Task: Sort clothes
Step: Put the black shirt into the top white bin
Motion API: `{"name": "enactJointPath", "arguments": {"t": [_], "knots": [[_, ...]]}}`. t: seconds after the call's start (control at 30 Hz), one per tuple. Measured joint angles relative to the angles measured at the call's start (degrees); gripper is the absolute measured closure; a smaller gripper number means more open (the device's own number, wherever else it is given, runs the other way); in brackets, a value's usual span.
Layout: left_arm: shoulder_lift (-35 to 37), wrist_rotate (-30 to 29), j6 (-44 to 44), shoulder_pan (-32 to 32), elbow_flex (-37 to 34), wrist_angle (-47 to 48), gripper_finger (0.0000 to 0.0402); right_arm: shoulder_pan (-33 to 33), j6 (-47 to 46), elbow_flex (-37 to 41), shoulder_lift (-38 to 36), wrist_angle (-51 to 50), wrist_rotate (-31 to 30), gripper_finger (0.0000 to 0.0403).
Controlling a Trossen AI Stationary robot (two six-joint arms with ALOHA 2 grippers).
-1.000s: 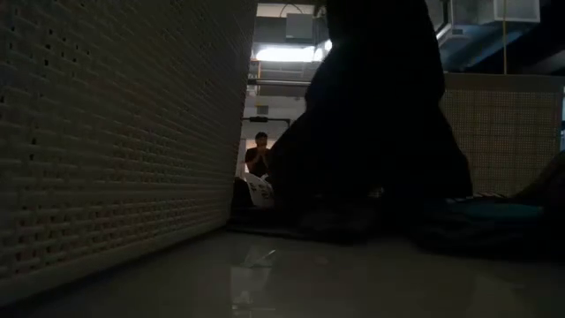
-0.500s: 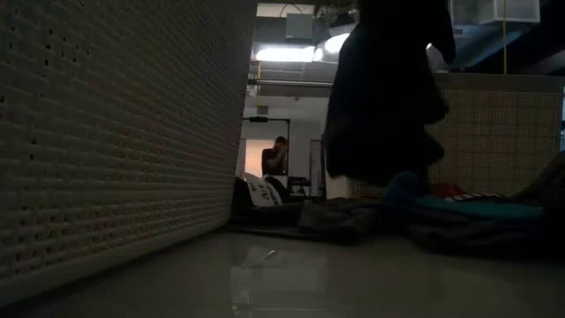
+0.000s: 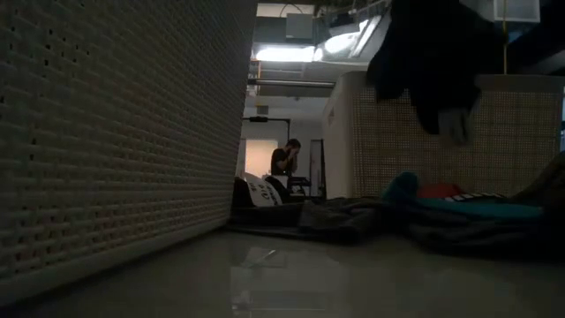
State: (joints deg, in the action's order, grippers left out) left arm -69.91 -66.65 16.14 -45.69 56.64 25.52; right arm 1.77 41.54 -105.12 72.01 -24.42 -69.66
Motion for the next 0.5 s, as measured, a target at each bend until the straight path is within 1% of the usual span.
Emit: {"name": "enactJointPath", "arguments": {"t": [0.1, 0.23, 0.37, 0.43, 0.5], "knots": [[0.0, 0.0, -0.09, 0.0, 0.0, 0.07, 0.0245, -3.06, 7.52, 0.0, 0.0, 10.04, 2.25, 0.0379], [0.0, -0.01, -0.1, 0.0, 0.0, 0.85, 0.0245, -7.05, 16.64, 0.0, 0.11, 19.53, 6.56, 0.0379], [0.0, -0.02, -0.08, 0.0, 0.0, 0.85, 0.0245, -11.44, 21.54, 0.0, 0.13, 23.78, 11.08, 0.0379], [0.0, -0.03, -0.19, 0.03, 0.0, 0.83, 0.0245, -14.23, 21.85, 0.0, 0.13, 24.17, 13.06, 0.0379], [0.0, -0.03, -0.22, 0.53, 0.0, 0.85, 0.0245, -17.16, 20.18, 0.42, 0.15, 23.83, 13.77, 0.0379]]}}
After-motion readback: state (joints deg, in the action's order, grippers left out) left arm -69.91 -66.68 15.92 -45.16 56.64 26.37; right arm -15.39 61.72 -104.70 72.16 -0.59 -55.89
